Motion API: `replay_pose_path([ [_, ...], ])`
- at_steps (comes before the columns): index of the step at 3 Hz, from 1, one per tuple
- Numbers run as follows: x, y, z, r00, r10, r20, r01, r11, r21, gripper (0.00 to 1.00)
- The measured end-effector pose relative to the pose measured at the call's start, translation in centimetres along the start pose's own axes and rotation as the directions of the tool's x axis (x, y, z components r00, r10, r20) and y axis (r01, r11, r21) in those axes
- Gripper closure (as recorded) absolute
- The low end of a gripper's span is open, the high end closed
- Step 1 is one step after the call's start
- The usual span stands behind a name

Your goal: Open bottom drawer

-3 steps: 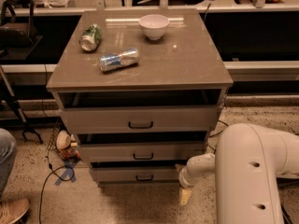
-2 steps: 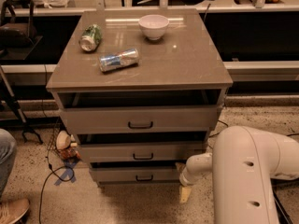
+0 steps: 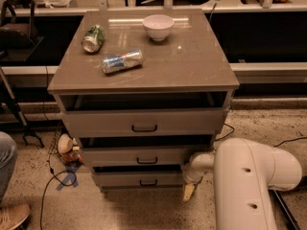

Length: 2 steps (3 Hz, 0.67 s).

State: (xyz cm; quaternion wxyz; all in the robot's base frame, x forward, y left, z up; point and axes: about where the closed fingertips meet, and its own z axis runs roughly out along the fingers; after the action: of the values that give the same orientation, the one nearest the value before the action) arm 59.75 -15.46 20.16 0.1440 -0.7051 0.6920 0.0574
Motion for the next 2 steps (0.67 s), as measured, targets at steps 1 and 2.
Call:
replay_pose_path([
  [1, 0.62, -1.02, 1.76, 1.000, 0.022, 0.003, -0.021, 0.9997, -0.010, 0.26],
  [2, 0.64, -0.92, 1.74, 1.000, 0.022, 0.003, -0.021, 0.9997, -0.010, 0.49],
])
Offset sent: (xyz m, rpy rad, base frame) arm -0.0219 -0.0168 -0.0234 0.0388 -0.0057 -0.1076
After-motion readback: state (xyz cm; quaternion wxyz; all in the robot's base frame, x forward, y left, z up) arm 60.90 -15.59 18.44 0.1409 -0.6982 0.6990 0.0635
